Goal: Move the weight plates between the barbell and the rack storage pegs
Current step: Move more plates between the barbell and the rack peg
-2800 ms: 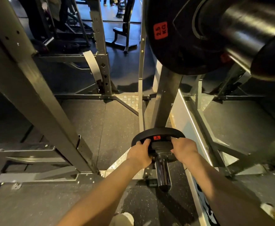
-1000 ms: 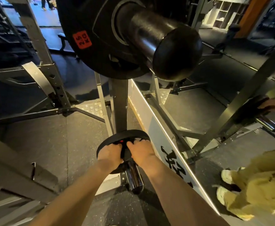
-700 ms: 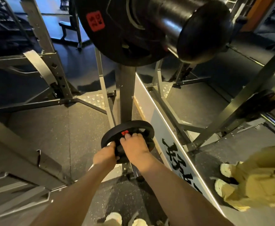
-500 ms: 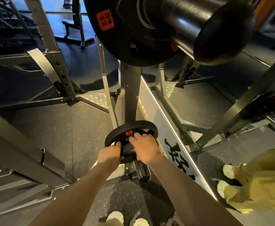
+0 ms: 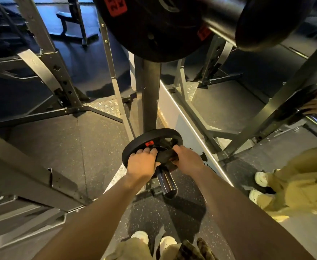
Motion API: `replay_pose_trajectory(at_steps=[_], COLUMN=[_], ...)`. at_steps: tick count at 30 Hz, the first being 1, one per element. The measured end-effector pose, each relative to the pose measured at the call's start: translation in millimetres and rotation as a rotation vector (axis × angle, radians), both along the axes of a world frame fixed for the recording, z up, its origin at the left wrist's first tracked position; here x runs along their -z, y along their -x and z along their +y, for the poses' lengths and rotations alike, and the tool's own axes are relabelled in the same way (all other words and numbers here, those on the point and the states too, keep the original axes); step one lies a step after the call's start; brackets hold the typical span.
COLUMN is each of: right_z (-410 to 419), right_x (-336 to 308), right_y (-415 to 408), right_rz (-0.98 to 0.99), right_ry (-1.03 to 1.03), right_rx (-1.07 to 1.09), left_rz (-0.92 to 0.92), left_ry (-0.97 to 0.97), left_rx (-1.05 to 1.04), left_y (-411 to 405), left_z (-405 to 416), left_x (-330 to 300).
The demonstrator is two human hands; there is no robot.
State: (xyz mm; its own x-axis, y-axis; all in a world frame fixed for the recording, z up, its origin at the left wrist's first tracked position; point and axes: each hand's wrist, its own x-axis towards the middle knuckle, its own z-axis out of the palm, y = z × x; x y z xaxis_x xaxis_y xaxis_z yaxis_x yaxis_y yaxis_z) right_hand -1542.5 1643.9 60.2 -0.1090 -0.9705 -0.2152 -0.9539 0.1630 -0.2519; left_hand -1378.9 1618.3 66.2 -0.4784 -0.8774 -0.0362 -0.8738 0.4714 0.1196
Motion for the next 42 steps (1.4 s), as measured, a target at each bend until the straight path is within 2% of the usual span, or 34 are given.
replay_pose_trajectory(at_steps=[3,7,12,14,17,20,23,26,31,32,37,39,42], right_z=[-2.8,-12.5,-8.5,-9.2,-7.2,-7.9,0.9,20.7,18.6,17.2,18.4,19.1,19.2], right_x=[-5.3,-30.6,-35.9,-34.1,-30.9,-31.1,-33.3,-18.0,-3.9,-8.9,-27.8,-28.0,-29.0], right_y=[-4.4,-24.1,-69.2,-69.7,-62.4,-49.9,-9.0,20.2,7.2,4.3,-25.6,-37.4,-35.5], right_rz=[0.100,0.408,0.640,0.625,0.509,0.398,0.096,-0.155,-0.018,0.053,0.416,0.453,0.394], right_ry=[-0.003,0.009,-0.006,0.012,0.032,0.027,-0.132,-0.163,-0.050,-0.044,0.034,0.049,0.062], right_rx=[-0.048,-0.295,-0.457,-0.397,-0.324,-0.304,-0.164,-0.024,-0.072,-0.122,-0.366,-0.391,-0.418], left_rz=[0.100,0.336,0.472,0.458,0.281,0.178,0.081,0.065,0.197,0.219,0.258,0.290,0.269], left_ry=[-0.012,-0.052,-0.415,-0.449,-0.438,-0.347,-0.117,-0.064,0.128,0.101,-0.282,-0.345,-0.386], left_rx=[-0.034,0.019,-0.306,-0.304,-0.231,-0.171,0.067,0.139,0.192,0.172,-0.055,-0.090,-0.103], left_y=[-6.9,-36.2,-53.7,-49.2,-46.2,-46.1,-34.9,-15.5,-27.9,-31.4,-43.2,-47.8,-50.5], left_z=[7.5,14.5,25.3,20.0,9.3,4.9,4.7,7.4,16.8,19.0,21.5,27.0,30.6], left_x=[15.2,36.8,52.5,52.0,51.3,45.5,36.7,22.3,41.1,46.0,54.7,57.6,58.0])
